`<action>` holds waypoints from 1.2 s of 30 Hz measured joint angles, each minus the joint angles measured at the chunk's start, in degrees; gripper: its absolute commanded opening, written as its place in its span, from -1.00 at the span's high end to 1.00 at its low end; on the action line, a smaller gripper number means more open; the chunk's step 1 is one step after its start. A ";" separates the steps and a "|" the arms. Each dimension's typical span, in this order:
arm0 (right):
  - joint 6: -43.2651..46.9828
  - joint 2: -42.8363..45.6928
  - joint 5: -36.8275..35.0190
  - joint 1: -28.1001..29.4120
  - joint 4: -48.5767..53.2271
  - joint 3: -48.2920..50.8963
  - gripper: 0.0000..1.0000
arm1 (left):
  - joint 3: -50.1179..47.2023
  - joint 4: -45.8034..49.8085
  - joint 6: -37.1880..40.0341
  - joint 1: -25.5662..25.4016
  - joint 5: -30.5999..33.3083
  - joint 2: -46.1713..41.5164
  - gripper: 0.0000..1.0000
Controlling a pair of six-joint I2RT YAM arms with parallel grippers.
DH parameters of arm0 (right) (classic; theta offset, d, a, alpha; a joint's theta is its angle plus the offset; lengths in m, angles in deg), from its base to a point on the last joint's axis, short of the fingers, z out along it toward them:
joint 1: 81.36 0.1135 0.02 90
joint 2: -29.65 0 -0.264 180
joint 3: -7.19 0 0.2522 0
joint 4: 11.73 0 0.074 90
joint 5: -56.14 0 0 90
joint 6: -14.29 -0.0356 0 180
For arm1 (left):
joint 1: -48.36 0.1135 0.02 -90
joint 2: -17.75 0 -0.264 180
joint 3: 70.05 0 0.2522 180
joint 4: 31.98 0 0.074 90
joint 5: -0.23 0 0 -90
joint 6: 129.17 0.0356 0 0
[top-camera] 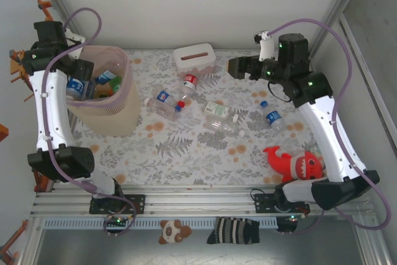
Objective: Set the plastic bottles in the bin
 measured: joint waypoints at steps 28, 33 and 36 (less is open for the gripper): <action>-0.31 1.29 0.00 0.00 -0.04 0.02 -0.79 | -10.10 -4.48 -9.49 8.63 -11.91 3.65 0.14; -0.87 1.29 -0.79 0.00 0.79 0.02 -0.79 | -9.79 -3.87 -10.60 8.74 -13.75 2.29 0.04; -1.14 1.29 -2.23 0.00 2.19 0.02 -0.79 | -8.87 -3.26 -11.41 8.74 -15.74 1.22 0.02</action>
